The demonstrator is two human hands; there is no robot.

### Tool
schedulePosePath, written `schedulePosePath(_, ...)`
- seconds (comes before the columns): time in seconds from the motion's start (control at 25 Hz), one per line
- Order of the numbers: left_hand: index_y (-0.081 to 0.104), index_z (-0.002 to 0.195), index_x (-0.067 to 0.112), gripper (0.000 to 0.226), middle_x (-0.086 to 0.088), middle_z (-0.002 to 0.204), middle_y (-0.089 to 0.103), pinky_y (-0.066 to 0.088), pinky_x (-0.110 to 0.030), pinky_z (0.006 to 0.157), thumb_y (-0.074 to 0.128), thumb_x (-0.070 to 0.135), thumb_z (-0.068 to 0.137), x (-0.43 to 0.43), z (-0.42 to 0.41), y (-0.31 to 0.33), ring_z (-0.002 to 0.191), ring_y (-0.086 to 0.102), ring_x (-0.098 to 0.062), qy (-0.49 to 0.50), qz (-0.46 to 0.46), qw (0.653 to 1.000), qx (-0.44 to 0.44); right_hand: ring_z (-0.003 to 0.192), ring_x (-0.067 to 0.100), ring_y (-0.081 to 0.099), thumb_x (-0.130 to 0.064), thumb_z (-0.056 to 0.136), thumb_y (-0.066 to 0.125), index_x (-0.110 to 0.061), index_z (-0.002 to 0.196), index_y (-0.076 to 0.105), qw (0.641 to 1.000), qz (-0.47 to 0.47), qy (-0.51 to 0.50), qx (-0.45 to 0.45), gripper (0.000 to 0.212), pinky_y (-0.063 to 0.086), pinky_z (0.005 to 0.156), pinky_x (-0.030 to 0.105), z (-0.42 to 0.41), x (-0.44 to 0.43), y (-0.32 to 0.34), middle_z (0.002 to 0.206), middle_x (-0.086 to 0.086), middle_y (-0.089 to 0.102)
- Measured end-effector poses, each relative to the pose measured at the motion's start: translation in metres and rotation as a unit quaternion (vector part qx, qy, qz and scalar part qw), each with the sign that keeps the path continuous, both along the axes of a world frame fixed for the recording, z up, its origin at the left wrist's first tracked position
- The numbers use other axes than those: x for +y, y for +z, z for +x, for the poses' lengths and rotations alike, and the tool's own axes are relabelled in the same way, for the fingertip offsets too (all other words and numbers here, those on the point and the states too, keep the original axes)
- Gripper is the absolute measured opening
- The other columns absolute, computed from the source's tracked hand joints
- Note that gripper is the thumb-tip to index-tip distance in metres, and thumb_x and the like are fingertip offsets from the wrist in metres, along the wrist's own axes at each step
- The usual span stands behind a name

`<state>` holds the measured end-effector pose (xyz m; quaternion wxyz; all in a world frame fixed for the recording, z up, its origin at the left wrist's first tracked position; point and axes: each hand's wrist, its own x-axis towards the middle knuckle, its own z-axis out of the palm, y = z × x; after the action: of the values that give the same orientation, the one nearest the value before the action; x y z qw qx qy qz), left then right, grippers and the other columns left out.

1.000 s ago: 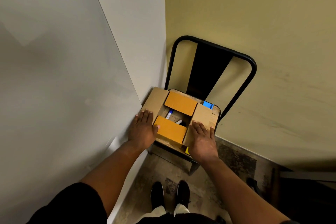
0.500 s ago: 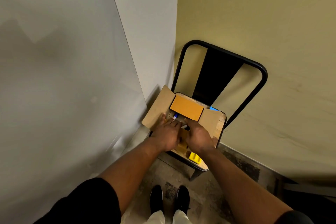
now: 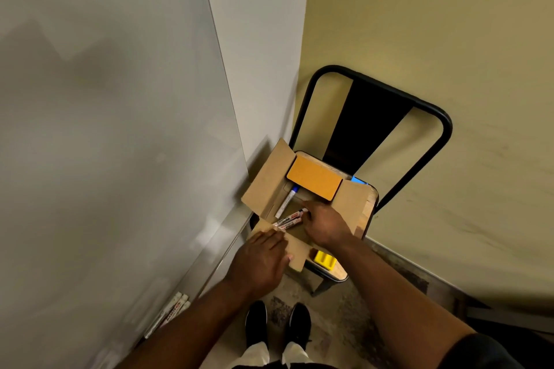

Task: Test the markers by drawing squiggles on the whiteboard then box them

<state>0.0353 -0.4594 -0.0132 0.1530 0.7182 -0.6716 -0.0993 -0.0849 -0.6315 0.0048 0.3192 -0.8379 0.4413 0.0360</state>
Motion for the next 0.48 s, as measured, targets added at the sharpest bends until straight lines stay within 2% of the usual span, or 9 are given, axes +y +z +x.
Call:
schedulePosePath(0.08,0.037,0.150,0.018,0.060,-0.001,0.157,0.032,0.014,-0.037,0.122,0.023,0.053,0.102,0.005,0.001,-0.013,0.148,0.023,-0.019,0.002,0.067,0.998,-0.012,0.117,0.026,0.058,-0.030,0.101,0.049,-0.015,0.134,0.055,0.999,-0.028,0.016,0.006,0.037,0.049,0.095,0.036,0.004,0.002,-0.001,0.134,0.010,0.060)
schedulePosePath(0.16,0.017,0.156,0.019,0.064,-0.001,0.163,0.014,0.001,-0.038,0.123,0.020,0.054,0.102,0.003,0.004,-0.020,0.152,0.003,-0.017,-0.012,0.105,0.994,-0.036,0.138,0.025,0.043,-0.033,0.101,0.050,-0.015,0.147,0.044,0.999,-0.041,0.008,-0.007,0.050,0.038,0.110,0.035,0.005,0.001,-0.001,0.153,0.008,0.044)
schedulePosePath(0.32,0.010,0.157,0.018,0.067,-0.004,0.164,0.011,-0.002,-0.039,0.122,0.029,0.048,0.100,-0.006,0.007,-0.021,0.151,-0.002,-0.020,-0.026,0.129,0.990,-0.059,0.149,0.018,0.026,-0.036,0.101,0.050,-0.017,0.153,0.037,0.996,-0.075,-0.028,-0.047,0.057,0.030,0.118,0.034,0.001,-0.004,-0.003,0.161,0.002,0.032)
schedulePosePath(0.48,0.010,0.157,0.019,0.068,-0.004,0.164,0.012,0.007,-0.044,0.123,0.030,0.048,0.099,-0.009,0.006,-0.027,0.151,-0.002,-0.020,-0.025,0.140,0.988,-0.061,0.154,0.017,0.005,-0.038,0.100,0.050,-0.019,0.157,0.024,0.988,-0.141,-0.044,-0.040,0.066,0.019,0.124,0.042,0.006,-0.019,0.002,0.167,0.001,0.013)
